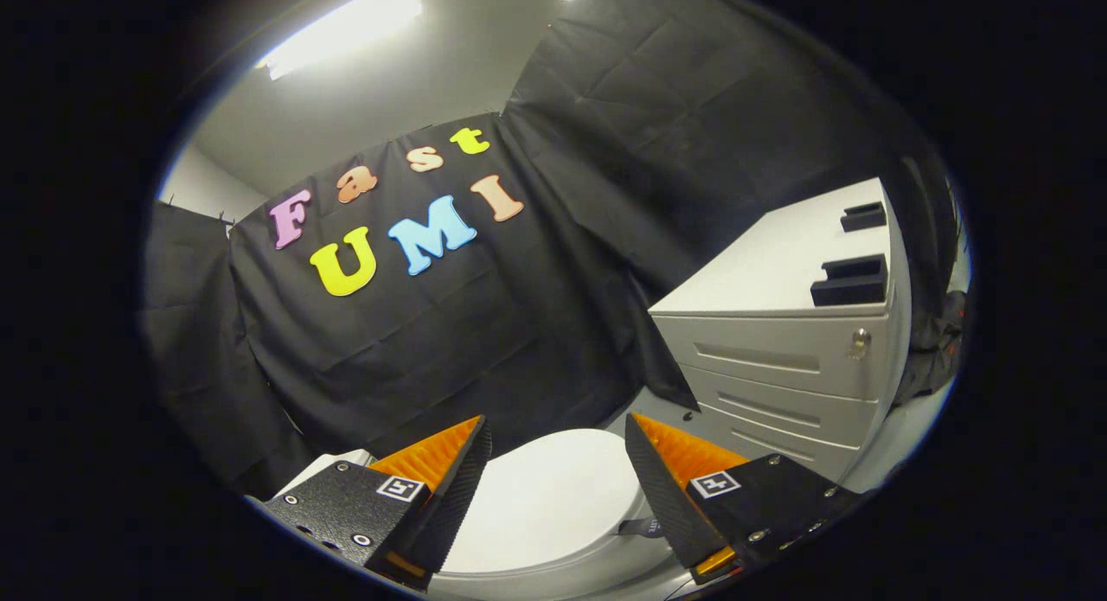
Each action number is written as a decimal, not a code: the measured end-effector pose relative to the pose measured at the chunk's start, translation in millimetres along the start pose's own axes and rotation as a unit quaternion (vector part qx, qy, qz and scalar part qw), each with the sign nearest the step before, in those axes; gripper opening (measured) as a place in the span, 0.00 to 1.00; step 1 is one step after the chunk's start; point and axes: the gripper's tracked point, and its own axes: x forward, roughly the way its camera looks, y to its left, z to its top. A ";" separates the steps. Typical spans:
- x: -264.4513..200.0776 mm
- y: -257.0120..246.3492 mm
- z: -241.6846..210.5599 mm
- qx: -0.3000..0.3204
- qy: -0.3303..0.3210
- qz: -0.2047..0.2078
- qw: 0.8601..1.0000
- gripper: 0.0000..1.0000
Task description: Open the toilet lid.
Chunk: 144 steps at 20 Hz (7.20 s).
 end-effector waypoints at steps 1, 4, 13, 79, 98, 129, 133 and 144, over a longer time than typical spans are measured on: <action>1.7 -7.4 -6.3 0.010 0.004 -0.006 1.000 0.96; 9.9 -28.5 -21.8 0.033 0.015 -0.028 0.999 0.95; 26.5 -89.5 -81.2 0.110 0.061 -0.085 0.988 0.95; -22.6 282.1 -17.8 -0.215 0.029 0.048 0.975 0.00; -75.6 485.0 -144.5 -0.371 0.032 0.243 0.896 0.00; -126.2 236.2 15.0 -0.283 -0.055 0.159 0.944 0.95; -134.0 222.2 5.8 -0.312 -0.066 0.157 0.935 0.95; -133.4 211.9 -20.2 -0.329 -0.073 0.160 0.928 0.95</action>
